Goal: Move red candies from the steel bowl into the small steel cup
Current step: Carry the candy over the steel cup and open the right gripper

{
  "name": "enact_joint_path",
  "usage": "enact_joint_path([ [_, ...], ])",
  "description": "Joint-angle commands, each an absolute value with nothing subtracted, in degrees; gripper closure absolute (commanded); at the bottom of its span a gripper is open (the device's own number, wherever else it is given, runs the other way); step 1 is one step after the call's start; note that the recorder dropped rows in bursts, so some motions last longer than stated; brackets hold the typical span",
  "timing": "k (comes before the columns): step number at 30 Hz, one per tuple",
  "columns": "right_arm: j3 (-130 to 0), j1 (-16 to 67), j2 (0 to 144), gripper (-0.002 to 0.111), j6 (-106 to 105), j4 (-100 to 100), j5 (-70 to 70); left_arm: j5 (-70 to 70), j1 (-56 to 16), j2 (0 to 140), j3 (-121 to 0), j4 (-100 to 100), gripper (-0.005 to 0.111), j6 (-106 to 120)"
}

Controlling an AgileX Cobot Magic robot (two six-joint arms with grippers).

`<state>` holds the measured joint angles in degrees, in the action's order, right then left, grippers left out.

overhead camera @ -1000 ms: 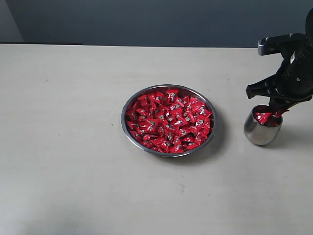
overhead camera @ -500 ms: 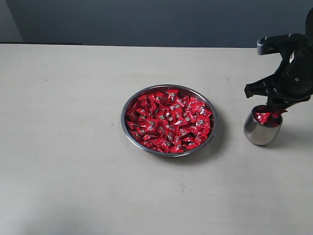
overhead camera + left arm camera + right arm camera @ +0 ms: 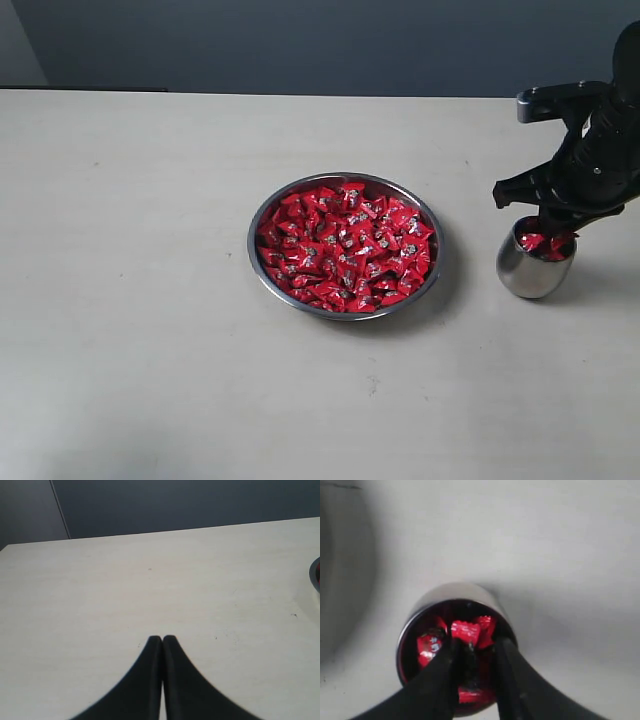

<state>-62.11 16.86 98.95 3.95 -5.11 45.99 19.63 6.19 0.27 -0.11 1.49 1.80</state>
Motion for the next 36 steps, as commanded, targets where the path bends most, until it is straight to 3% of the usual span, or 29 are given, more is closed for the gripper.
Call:
enact_joint_path([
  [1, -62.0, 16.6, 98.7, 0.083, 3.2, -4.5, 45.8, 19.1, 6.2, 0.0, 0.0, 1.6, 0.106, 1.7],
  [17, -62.0, 16.6, 97.5, 0.083, 3.0, -4.5, 46.9, 19.1, 6.2, 0.0, 0.0, 1.6, 0.106, 1.7],
  [19, -62.0, 16.6, 97.5, 0.080, 2.6, -4.4, 46.9, 19.1, 6.2, 0.0, 0.0, 1.6, 0.106, 1.7],
  [23, -62.0, 16.6, 97.5, 0.062, 1.7, -4.4, 46.9, 19.1, 6.2, 0.0, 0.0, 1.6, 0.106, 1.7],
  [36, -62.7, 16.6, 97.3, 0.064, 1.7, -3.7, 47.9, 19.1, 6.2, 0.0, 0.0, 1.6, 0.106, 1.7],
])
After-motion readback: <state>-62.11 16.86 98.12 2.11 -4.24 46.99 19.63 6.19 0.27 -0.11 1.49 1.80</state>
